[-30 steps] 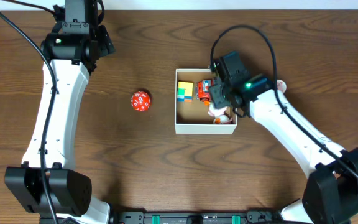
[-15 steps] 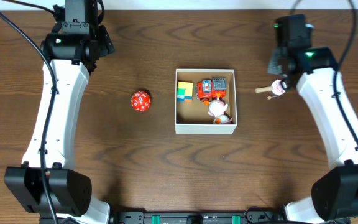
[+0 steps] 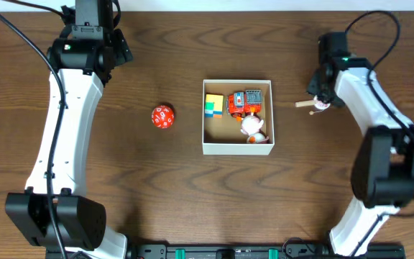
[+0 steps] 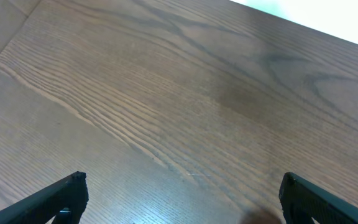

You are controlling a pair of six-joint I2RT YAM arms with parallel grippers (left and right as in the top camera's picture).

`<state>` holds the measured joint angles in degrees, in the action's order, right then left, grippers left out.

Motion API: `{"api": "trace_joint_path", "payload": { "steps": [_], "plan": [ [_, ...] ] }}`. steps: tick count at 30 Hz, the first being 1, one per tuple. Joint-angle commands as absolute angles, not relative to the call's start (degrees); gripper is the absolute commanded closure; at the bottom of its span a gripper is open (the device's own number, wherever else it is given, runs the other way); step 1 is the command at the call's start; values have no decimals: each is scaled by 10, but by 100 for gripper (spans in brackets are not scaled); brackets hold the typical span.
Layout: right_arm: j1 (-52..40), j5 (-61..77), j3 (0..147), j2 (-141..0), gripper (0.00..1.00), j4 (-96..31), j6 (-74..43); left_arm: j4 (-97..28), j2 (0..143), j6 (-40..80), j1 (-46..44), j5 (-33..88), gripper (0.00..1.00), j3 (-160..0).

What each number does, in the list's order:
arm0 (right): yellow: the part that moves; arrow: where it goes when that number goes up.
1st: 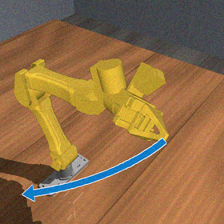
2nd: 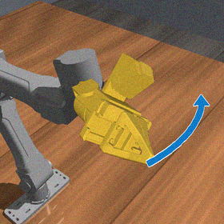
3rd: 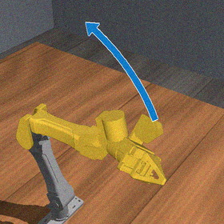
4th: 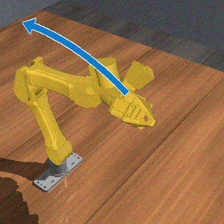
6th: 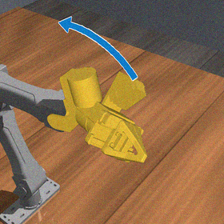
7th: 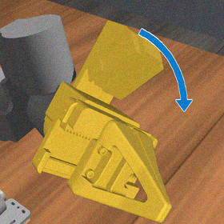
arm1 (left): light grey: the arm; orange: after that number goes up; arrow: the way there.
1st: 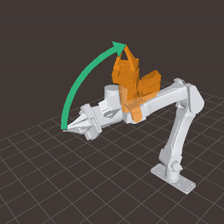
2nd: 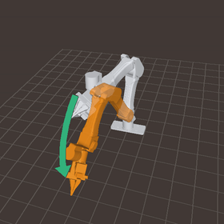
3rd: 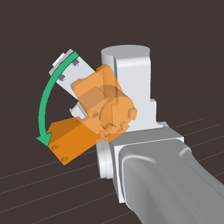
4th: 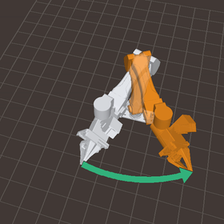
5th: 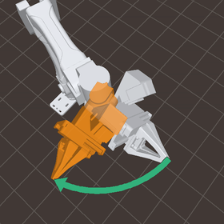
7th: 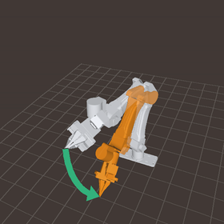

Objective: Pack container
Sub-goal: 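Move right gripper to the pig-face rattle and grasp its handle, then lift the rattle with right gripper and carry it over the box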

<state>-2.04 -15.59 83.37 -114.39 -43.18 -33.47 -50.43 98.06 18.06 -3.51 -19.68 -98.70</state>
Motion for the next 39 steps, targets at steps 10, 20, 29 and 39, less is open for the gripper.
{"api": "trace_joint_path", "payload": {
  "steps": [10,20,29,39],
  "plan": [
    [-20,-87,828,-1219,42,-400,-557,-505,987,185,-34,-202,2,-983],
    [-21,-88,828,-1219,66,-381,-529,-505,987,185,-34,-202,2,-983],
    [-21,-88,828,-1219,98,-395,-500,-505,987,185,-34,-202,2,-983],
    [-21,-88,828,-1217,86,-400,-485,-505,987,185,-34,-202,2,-983]
  ]
}}
